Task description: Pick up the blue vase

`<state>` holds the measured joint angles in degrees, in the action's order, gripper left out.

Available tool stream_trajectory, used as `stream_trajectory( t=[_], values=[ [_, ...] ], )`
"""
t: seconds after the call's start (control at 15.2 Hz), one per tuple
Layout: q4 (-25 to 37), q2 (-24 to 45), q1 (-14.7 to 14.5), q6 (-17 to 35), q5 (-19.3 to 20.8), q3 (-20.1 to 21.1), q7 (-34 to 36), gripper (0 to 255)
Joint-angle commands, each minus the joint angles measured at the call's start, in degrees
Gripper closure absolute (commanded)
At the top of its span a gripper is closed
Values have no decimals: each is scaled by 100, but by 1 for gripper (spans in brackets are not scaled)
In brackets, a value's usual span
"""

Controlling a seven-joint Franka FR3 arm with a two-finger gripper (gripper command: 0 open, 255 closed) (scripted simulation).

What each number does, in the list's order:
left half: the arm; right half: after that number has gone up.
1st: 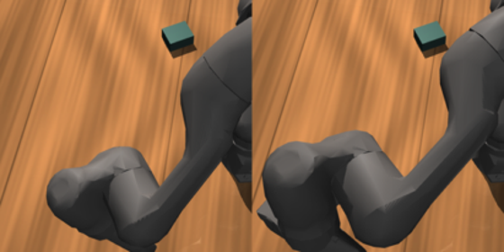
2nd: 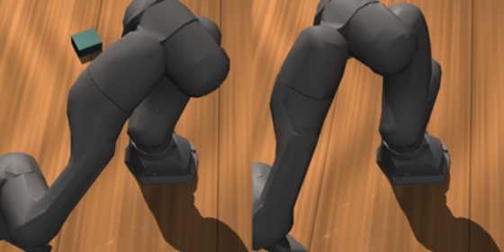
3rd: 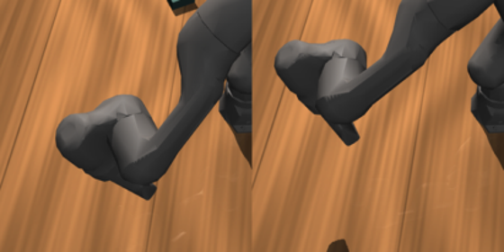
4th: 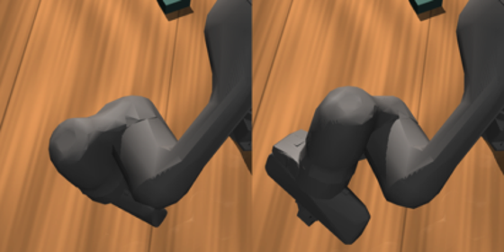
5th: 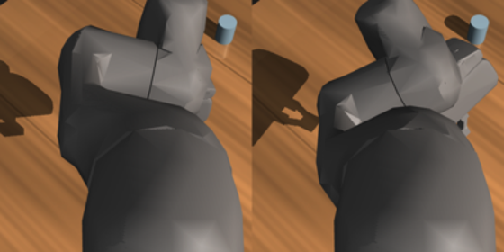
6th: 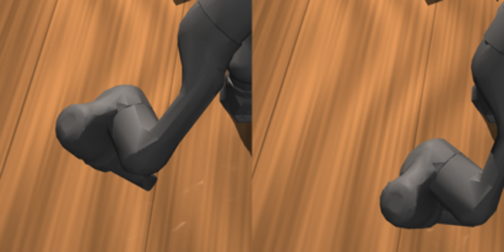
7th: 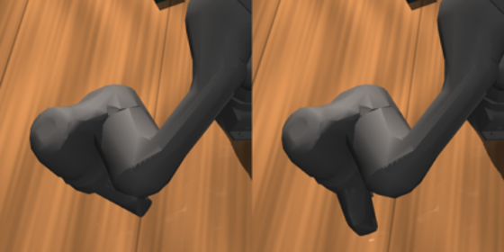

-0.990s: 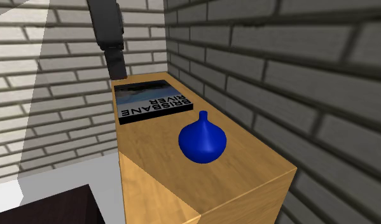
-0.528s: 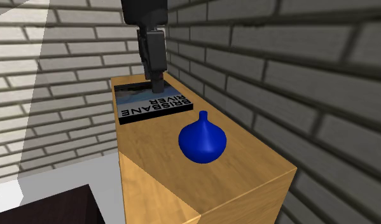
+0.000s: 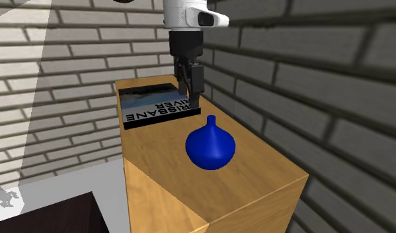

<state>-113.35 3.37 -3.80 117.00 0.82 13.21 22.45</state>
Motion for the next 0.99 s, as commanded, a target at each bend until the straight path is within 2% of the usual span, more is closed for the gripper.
stream_trajectory(
  t=[0.0,0.53,0.92],
  values=[
    [374,463,-45,77,125,22,139,0],
    [2212,2335,-398,58,587,-18,620,0],
    [2128,2557,-427,360,641,-50,659,0]
  ],
)
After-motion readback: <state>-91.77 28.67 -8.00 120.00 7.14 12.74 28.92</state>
